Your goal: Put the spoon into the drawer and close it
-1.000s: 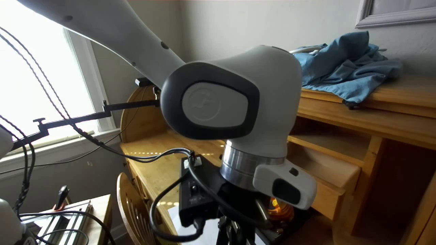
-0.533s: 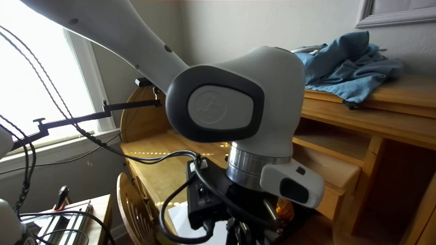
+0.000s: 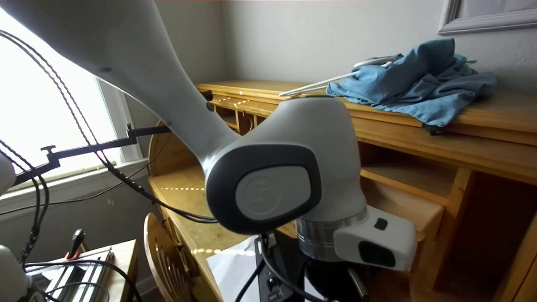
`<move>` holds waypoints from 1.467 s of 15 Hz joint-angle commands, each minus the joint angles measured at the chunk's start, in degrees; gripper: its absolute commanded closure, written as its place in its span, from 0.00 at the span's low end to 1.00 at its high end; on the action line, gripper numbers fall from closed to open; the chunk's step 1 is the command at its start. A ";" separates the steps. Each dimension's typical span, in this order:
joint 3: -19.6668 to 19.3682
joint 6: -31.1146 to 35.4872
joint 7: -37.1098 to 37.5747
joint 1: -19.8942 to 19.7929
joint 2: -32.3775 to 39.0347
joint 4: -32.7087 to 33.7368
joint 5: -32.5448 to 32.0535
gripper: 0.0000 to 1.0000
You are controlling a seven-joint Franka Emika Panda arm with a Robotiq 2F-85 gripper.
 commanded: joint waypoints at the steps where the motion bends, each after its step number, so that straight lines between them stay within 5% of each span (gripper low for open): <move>1: -3.40 5.54 1.09 1.29 7.23 4.41 -2.86 0.00; 8: -4.00 5.10 -0.74 1.98 6.15 2.92 0.22 0.00; 15: -2.05 10.75 -7.50 -0.92 15.69 11.22 3.35 0.00; 22: 0.13 9.64 -8.59 0.40 23.99 19.64 8.81 0.00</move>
